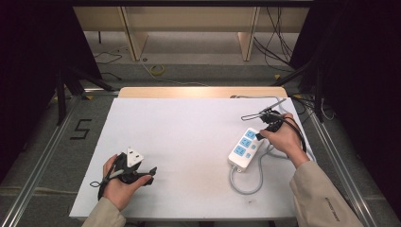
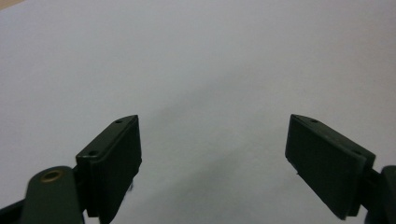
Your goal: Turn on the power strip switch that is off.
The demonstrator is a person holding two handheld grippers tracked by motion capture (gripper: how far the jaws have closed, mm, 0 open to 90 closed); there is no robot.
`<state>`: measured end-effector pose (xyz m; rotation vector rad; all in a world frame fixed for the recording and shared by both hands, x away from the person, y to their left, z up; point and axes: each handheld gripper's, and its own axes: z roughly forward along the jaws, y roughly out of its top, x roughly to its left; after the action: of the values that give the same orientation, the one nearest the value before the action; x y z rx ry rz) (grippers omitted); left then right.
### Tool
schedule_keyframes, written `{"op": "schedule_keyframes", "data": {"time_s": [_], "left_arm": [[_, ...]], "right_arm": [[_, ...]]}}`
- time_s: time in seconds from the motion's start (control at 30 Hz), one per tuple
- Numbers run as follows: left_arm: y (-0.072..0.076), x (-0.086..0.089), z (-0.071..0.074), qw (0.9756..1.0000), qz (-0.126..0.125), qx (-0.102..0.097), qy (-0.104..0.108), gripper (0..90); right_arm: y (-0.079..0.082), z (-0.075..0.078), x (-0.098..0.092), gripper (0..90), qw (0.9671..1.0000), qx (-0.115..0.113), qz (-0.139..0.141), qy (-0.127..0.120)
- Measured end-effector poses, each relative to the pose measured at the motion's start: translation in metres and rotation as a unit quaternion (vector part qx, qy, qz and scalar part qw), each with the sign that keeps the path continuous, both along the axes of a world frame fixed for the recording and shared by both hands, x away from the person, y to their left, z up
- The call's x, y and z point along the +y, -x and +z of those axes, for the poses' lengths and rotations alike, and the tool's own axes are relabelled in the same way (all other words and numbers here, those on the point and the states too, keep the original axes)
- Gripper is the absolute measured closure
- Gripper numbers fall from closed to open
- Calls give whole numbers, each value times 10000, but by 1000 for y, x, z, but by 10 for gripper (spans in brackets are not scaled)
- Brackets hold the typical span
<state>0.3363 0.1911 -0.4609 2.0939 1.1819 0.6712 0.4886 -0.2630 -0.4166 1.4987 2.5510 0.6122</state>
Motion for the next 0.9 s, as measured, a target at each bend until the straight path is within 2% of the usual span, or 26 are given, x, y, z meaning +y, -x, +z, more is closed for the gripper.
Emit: {"op": "schedule_keyframes", "data": {"time_s": [0.2, 0.47, 0.9], "left_arm": [[0, 0, 0, 10000, 0, -1, 0, 182], [0, 0, 0, 10000, 20, -22, 19, 182], [0, -1, 0, 10000, 18, -30, -2, 181]], "right_arm": [[6, 3, 2, 900, 9999, -110, 74, -60], [18, 8, 2, 892, 9991, -268, 144, -305], [44, 4, -3, 850, 9961, -497, 267, -678]]}}
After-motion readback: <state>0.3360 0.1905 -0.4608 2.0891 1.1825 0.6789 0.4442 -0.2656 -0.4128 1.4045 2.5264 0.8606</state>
